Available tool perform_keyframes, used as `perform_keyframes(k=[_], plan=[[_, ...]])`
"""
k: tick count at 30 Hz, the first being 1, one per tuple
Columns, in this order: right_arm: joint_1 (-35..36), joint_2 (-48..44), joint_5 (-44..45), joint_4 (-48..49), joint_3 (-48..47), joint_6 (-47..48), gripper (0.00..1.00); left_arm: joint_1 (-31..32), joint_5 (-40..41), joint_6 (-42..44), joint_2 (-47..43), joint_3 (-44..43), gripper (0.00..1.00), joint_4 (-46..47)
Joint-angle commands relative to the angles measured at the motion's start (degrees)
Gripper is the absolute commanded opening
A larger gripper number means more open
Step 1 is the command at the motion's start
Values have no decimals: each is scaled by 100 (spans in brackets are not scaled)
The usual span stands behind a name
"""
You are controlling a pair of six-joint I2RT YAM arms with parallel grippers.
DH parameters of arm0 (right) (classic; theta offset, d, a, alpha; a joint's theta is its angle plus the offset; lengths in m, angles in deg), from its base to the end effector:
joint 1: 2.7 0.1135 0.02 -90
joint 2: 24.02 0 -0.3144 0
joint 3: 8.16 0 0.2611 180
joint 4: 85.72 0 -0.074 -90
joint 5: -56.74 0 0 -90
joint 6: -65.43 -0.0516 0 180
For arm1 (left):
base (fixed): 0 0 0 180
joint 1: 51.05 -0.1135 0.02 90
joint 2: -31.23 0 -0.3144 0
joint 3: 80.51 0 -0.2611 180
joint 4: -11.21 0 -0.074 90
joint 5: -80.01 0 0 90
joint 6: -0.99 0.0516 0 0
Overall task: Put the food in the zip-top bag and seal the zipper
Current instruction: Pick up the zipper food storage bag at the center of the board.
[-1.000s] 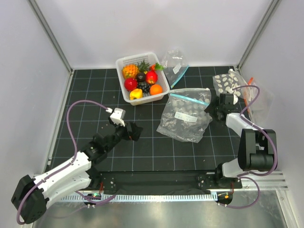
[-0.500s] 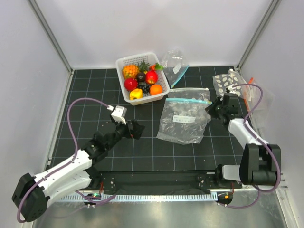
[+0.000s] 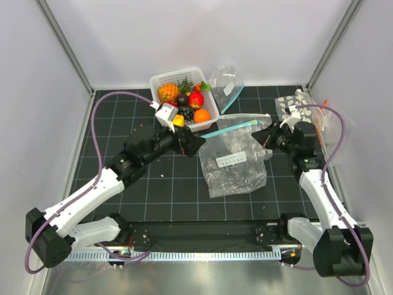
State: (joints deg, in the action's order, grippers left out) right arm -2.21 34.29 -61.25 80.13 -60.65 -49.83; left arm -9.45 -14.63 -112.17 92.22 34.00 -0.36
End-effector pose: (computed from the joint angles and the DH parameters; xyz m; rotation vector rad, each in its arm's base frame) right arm 0.2268 0.0262 0.3137 0.0845 1.9503 0.7674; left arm 0.1859 -0.1706 0.3935 0.3477 1.7448 -0.9022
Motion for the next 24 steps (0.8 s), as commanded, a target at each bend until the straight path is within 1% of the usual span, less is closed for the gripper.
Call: perform_keyframes(k=[1, 2, 4, 8, 9, 10, 12, 13, 14, 17, 21, 22, 24], plan=[[197, -346, -795, 438, 35, 91, 1, -3, -660, 513, 167, -264, 100, -199], [267, -398, -883, 455, 27, 91, 1, -3, -756, 714, 202, -290, 100, -198], [337, -408, -1155, 499, -35, 100, 1, -3, -968, 847, 273, -316, 100, -198], [601, -434, -1305, 456, -123, 266, 1, -3, -1275, 927, 352, -273, 100, -198], [784, -443, -1306, 447, -123, 310, 1, -3, -1311, 1023, 369, -255, 97, -198], [881, -443, -1297, 421, -158, 354, 1, -3, -1389, 1067, 422, -255, 90, -198], [1136, -417, -1227, 228, -211, 547, 1, -3, -1504, 1138, 466, -246, 81, -198], [1207, -390, -1209, 166, -254, 600, 1, -3, -1583, 1112, 492, -255, 74, -59], [1242, -381, -1192, 131, -263, 644, 1, 14, -1662, 1086, 510, -238, 72, -31], [1287, -442, -1174, 157, -237, 680, 1, 14, -1645, 1024, 554, -176, 69, 57], [1287, -522, -1148, 121, -272, 724, 1, 14, -1452, 1041, 502, -53, 64, 66], [1287, -522, -1113, 121, -290, 715, 1, 14, -1425, 1024, 467, 34, 59, 83], [1287, -522, -1121, 121, -290, 733, 1, 14, -1364, 866, 361, 201, 56, 240]])
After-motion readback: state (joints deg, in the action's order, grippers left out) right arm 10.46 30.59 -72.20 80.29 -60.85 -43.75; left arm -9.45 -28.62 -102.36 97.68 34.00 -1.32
